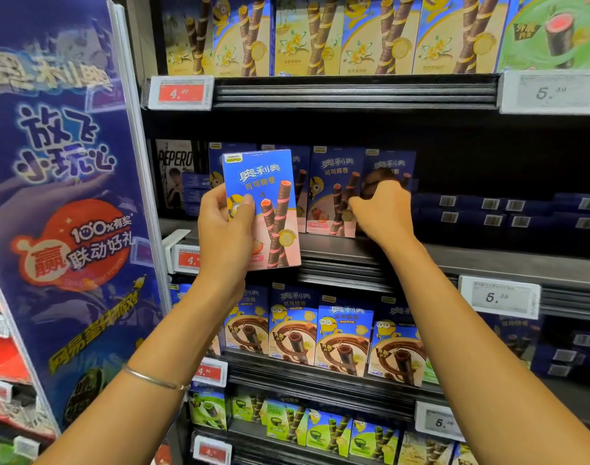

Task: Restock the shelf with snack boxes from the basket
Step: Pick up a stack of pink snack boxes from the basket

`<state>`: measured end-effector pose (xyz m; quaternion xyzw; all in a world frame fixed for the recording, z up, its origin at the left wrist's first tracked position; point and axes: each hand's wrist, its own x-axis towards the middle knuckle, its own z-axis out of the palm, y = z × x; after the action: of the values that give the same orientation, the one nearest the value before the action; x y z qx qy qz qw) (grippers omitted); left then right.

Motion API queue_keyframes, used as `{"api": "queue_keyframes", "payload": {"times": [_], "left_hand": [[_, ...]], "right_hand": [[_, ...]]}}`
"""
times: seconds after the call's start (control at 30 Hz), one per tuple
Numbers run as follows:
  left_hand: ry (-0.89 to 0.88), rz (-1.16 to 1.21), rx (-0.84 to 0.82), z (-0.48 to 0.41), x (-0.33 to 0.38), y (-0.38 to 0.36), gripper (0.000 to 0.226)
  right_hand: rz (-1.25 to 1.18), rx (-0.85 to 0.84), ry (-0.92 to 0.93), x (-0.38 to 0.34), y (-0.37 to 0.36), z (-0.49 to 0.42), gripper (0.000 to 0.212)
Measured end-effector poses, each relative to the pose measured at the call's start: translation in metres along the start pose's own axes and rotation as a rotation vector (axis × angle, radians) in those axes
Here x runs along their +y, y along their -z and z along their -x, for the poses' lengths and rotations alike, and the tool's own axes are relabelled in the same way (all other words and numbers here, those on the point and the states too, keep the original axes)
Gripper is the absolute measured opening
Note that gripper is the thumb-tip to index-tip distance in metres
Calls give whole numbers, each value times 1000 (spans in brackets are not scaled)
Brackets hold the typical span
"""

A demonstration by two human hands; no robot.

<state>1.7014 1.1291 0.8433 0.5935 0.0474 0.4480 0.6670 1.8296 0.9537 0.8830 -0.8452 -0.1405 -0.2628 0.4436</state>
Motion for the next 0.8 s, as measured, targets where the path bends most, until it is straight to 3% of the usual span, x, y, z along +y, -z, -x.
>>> {"api": "queue_keyframes", "payload": {"times": [0.13, 0.23, 0.33, 0.5, 0.6, 0.7, 0.8], "left_hand": [[3, 14, 2, 1, 3, -6, 17], [8, 30, -29, 3, 6, -16, 24], [1, 69, -68, 9, 9, -32, 28], [-19, 92, -169, 11, 9, -51, 28], [-107, -84, -188, 2, 6, -46, 42], [-295, -456, -78, -22, 0, -25, 64], [-271, -713, 19, -47, -5, -9, 87]], "right_hand": [[-122, 114, 100, -7, 13, 23, 40], [-404, -105, 157, -21, 21, 47, 39], [-434, -322, 186, -29, 22, 63, 47], [-368, -201, 218, -19, 38, 60, 45], [-368, -114, 146, 1, 55, 46, 43], [-354, -9, 51, 28, 74, 28, 41], [-251, 85, -9, 53, 86, 16, 41]]}}
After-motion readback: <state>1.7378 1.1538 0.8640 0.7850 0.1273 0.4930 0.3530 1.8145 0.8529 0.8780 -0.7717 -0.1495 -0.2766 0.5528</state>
